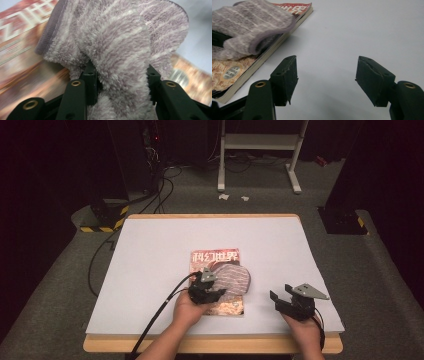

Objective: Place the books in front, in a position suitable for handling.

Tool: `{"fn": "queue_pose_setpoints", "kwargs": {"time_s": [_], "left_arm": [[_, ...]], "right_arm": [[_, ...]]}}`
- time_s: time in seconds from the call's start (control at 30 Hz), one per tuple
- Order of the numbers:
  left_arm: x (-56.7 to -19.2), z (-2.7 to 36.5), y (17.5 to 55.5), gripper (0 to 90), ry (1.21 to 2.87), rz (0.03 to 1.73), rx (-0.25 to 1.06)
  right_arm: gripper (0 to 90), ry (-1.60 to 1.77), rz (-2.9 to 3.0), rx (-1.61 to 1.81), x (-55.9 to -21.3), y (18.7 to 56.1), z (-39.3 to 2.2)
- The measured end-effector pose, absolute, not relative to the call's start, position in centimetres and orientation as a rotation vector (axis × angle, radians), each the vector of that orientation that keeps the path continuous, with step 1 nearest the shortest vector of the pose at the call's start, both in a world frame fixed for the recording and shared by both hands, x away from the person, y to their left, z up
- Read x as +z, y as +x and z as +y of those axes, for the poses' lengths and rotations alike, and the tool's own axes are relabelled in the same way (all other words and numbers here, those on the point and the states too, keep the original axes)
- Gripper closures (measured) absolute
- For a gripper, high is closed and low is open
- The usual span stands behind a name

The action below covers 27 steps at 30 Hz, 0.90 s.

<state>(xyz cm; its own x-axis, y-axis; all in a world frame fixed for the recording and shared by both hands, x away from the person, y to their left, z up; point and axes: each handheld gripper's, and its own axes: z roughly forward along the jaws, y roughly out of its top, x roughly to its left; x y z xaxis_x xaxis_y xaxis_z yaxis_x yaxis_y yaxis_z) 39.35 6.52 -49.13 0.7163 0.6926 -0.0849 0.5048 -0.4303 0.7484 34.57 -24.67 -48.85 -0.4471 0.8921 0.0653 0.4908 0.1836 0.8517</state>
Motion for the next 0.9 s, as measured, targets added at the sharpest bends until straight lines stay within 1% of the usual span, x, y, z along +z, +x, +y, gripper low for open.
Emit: {"fn": "queue_pose_setpoints", "kwargs": {"time_s": [0.1, 0.17, 0.23, 0.33, 0.57, 0.63, 0.73, 0.9], "left_arm": [[-49.2, 5.0, 39.5, 57.9, 2.133, 0.874, 0.287], [-49.2, 5.0, 39.7, 57.8, 2.129, 0.881, 0.269], [-49.2, 5.8, 39.7, 57.8, 2.126, 0.879, 0.260], [-49.2, 7.9, 39.7, 57.8, 2.127, 0.901, 0.287], [-49.1, 14.7, 39.5, 57.9, 2.090, 1.040, 0.360], [-49.0, 15.8, 39.5, 57.9, 2.085, 1.066, 0.366], [-48.9, 16.5, 39.5, 57.9, 2.088, 1.087, 0.376], [-49.0, 15.4, 39.6, 58.2, 2.086, 1.087, 0.394]], "right_arm": [[33.0, 1.300, 2.011, 1.188, -48.9, 34.6, -24.7], [32.9, 1.302, 2.015, 1.190, -48.9, 34.6, -24.7], [32.8, 1.301, 2.019, 1.191, -49.0, 34.6, -24.6], [32.6, 1.288, 2.025, 1.180, -49.0, 34.5, -24.5], [32.3, 1.281, 2.030, 1.170, -49.1, 34.6, -24.4], [32.3, 1.282, 2.029, 1.167, -49.1, 34.6, -24.4], [32.3, 1.286, 2.032, 1.163, -49.1, 34.6, -24.4], [32.3, 1.284, 2.032, 1.165, -49.1, 34.5, -24.3]]}}
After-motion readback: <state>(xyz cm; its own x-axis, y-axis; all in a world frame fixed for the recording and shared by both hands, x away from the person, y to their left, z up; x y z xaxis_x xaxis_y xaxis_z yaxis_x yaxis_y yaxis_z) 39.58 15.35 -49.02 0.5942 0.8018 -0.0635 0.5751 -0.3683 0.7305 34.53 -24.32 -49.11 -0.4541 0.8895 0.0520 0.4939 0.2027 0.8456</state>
